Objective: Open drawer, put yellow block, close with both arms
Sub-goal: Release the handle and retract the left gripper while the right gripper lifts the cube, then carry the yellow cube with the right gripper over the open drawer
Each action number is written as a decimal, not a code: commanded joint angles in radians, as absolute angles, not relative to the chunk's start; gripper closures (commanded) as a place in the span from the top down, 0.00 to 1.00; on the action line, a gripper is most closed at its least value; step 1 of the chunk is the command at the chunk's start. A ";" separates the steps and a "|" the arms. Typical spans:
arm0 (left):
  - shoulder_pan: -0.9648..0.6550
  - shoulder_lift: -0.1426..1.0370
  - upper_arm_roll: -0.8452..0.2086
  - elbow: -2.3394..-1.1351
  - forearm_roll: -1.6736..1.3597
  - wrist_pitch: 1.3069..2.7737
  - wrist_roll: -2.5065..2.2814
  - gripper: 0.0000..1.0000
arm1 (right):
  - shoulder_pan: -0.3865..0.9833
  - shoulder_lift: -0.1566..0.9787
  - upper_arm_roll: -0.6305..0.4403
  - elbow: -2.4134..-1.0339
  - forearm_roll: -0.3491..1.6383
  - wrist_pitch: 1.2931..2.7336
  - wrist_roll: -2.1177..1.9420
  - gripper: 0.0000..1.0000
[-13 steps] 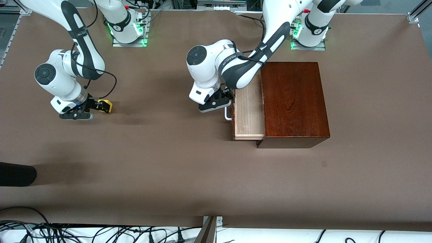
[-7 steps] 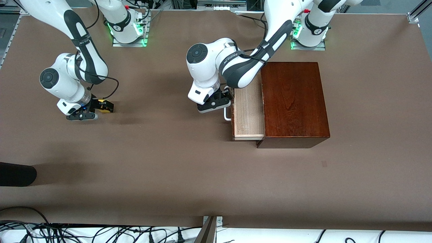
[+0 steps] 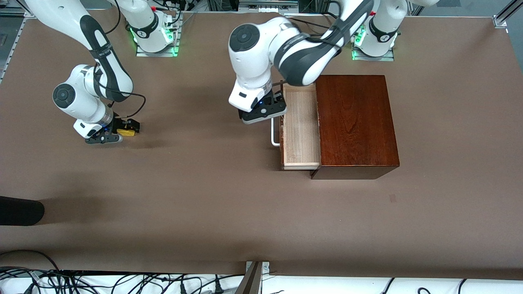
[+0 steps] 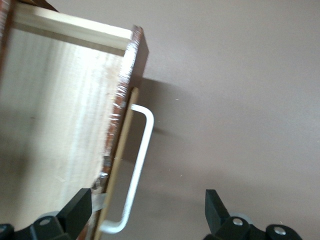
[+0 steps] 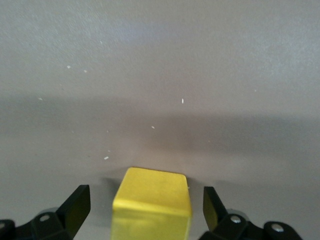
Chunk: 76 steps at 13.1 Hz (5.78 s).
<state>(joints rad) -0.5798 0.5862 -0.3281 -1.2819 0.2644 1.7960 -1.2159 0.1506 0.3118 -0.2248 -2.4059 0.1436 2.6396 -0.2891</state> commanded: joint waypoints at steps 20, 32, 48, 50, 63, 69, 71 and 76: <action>0.193 0.068 -0.334 -1.530 0.019 1.525 -0.109 1.00 | 0.152 0.192 -0.204 -2.323 0.261 2.443 -0.333 0.00; 0.290 -0.083 -0.296 -1.689 0.009 1.624 -0.080 1.00 | 0.287 0.181 -0.192 -1.784 0.164 1.942 -0.252 0.00; 0.066 -0.023 -0.066 -1.615 0.029 1.592 -0.083 1.00 | 0.791 0.317 -0.192 -1.496 0.152 1.870 0.154 0.00; 0.060 -0.018 -0.069 -1.614 0.029 1.600 -0.083 1.00 | 0.839 0.394 -0.178 -1.396 0.160 1.862 0.161 0.00; 0.061 0.018 -0.067 -1.585 0.031 1.595 -0.081 1.00 | 0.868 0.663 -0.071 -1.063 0.135 1.878 -0.122 0.00; 0.061 0.018 -0.069 -1.585 0.031 1.594 -0.081 1.00 | 0.887 0.676 -0.069 -1.028 0.094 1.832 -0.349 0.00; 0.061 0.018 -0.069 -1.586 0.031 1.594 -0.081 1.00 | 0.894 0.695 -0.068 -1.017 0.094 1.842 -0.409 0.00; 0.061 0.018 -0.069 -1.586 0.031 1.594 -0.081 1.00 | 0.952 0.771 -0.072 -0.971 0.078 1.881 -0.454 0.00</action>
<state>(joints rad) 0.0645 0.0069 -0.0743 -1.6158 0.0375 1.6148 -0.0978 0.9294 0.7232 -0.0702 -1.0316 0.0993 1.8718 -0.4391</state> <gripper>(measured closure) 0.000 0.445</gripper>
